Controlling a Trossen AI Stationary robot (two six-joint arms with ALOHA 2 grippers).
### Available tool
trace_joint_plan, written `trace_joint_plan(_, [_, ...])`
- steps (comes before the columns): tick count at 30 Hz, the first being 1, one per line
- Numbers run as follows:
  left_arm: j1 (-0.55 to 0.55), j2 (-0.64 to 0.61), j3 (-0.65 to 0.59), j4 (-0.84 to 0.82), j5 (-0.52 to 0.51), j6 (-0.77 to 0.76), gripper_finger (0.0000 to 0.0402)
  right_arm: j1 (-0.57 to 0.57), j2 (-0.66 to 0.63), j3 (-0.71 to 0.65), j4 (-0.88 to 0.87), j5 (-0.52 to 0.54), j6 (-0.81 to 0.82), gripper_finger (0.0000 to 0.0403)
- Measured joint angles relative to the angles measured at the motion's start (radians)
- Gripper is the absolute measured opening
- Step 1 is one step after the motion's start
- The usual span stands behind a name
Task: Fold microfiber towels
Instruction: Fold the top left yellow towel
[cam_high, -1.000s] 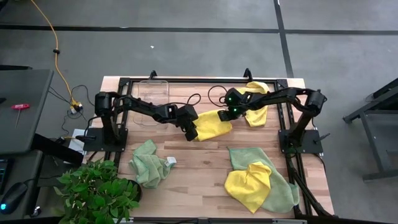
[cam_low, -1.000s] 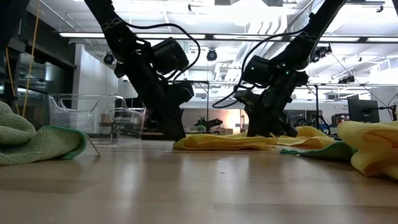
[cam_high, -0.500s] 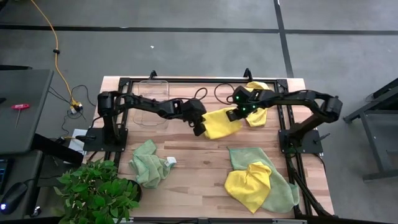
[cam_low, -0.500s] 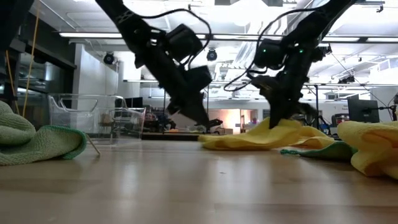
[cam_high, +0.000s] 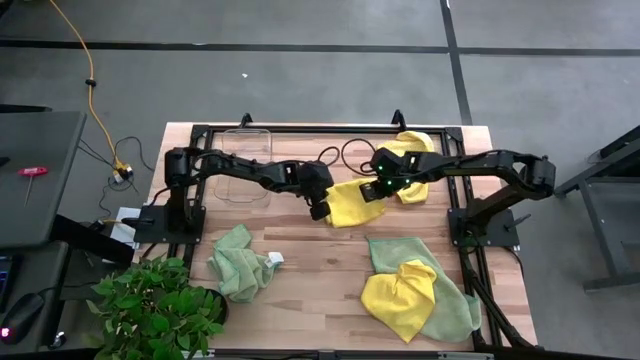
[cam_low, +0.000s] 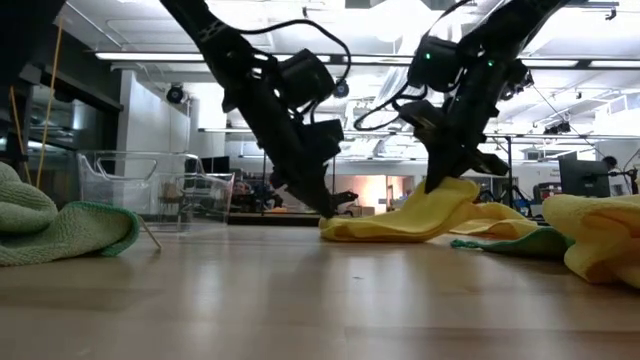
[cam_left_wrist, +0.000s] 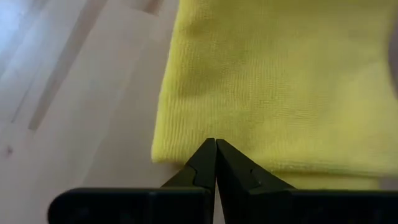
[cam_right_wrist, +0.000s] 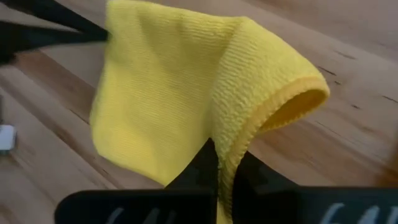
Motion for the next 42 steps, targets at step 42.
trace_joint_plan(42, [-0.072, 0.083, 0.005, 0.025, 0.003, 0.111, 0.0, 0.093, 0.003, 0.073, 0.004, 0.087, 0.13, 0.0])
